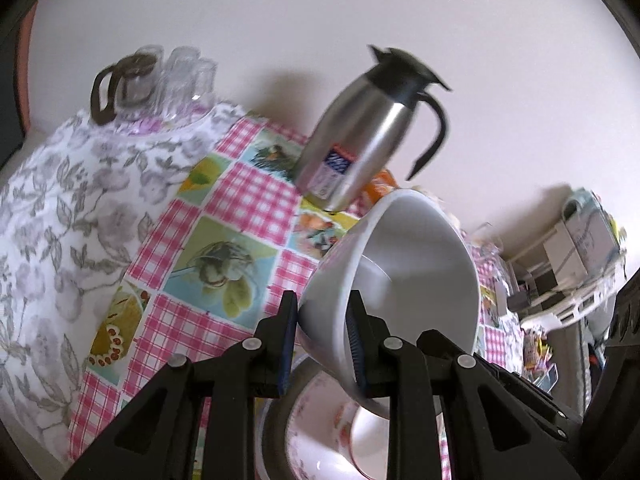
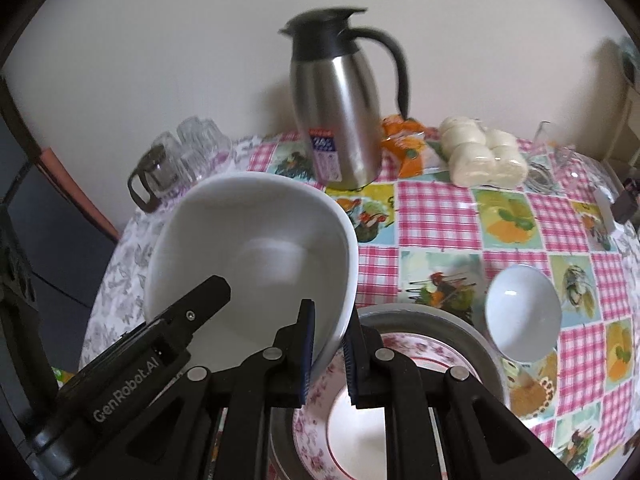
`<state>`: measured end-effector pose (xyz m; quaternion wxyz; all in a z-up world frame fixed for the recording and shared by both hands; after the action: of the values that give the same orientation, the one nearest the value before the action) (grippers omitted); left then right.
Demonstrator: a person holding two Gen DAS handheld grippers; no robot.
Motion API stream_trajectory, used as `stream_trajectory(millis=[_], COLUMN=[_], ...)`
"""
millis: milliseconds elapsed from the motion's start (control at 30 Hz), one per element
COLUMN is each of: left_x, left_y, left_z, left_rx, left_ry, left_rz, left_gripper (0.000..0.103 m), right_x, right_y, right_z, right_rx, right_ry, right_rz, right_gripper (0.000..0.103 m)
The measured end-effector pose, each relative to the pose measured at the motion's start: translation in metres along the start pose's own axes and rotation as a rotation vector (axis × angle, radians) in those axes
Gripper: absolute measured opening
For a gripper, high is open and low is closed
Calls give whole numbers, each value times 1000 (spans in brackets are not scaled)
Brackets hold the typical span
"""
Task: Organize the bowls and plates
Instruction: 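Lift the white bowl with the right tool and carry it over the basin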
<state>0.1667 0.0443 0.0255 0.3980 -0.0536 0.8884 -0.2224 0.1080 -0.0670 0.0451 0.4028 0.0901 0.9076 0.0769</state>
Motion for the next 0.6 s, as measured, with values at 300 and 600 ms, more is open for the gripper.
stream_trajectory(millis=[300, 600], left_x=[20, 42], left_y=[-40, -75], left_z=[-20, -33], left_rx=[37, 62], left_ry=[-9, -8], left_rz=[93, 186], left_gripper=[25, 25], right_x=[7, 27], right_y=[-33, -69], right_z=[-41, -68], right_rx=[17, 13], right_ry=[-77, -137], right_rz=[48, 119], right_gripper=[15, 15])
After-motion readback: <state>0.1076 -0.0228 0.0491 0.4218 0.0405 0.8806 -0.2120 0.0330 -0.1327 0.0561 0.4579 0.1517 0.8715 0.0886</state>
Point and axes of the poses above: each gripper's, at about its wrist camera, not at the fingertips, and z roughly the way its jaws point, y to its left, x to its underside, the point moved 4 cm from there along z, roughly the way its jaws point, and after that the axes turned 15 degrees about -y, right-handed, at the moved point
